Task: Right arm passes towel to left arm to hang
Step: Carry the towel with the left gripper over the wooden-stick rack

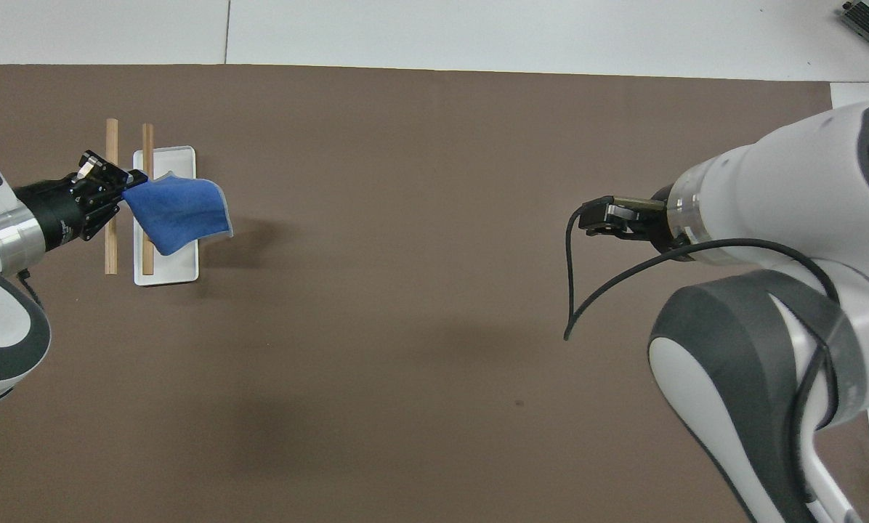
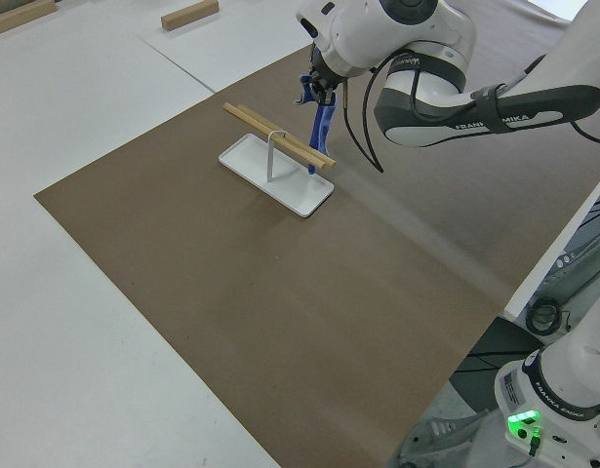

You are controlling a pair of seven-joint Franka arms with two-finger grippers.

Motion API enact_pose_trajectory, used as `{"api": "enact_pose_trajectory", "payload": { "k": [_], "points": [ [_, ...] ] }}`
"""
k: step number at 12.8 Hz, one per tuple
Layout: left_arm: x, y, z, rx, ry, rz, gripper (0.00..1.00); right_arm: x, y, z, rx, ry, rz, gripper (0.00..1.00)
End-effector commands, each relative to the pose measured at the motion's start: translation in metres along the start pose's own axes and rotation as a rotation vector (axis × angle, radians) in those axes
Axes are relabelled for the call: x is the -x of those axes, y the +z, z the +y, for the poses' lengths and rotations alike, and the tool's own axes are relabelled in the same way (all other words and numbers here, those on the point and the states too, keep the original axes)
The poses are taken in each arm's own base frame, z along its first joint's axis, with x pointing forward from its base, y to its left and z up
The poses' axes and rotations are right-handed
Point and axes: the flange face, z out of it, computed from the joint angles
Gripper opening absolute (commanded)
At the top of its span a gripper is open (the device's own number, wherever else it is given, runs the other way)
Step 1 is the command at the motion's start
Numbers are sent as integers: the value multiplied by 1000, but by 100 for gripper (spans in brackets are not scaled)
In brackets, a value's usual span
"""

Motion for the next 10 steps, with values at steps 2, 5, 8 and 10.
{"api": "enact_pose_trajectory", "payload": {
  "k": [2, 5, 8, 10],
  "points": [
    [-47, -9, -12, 31, -46, 101, 0, -7, -7, 34, 30, -34, -11, 99],
    [-73, -18, -29, 27, -87, 135, 0, -8, -6, 38, 33, -36, -17, 100],
    [-79, -17, -46, 8, -125, 140, 0, -10, -5, 46, 37, -60, -26, 100],
    [-75, -9, -69, -29, -147, 127, 0, -11, -5, 48, 37, -69, -26, 100]
  ]
}}
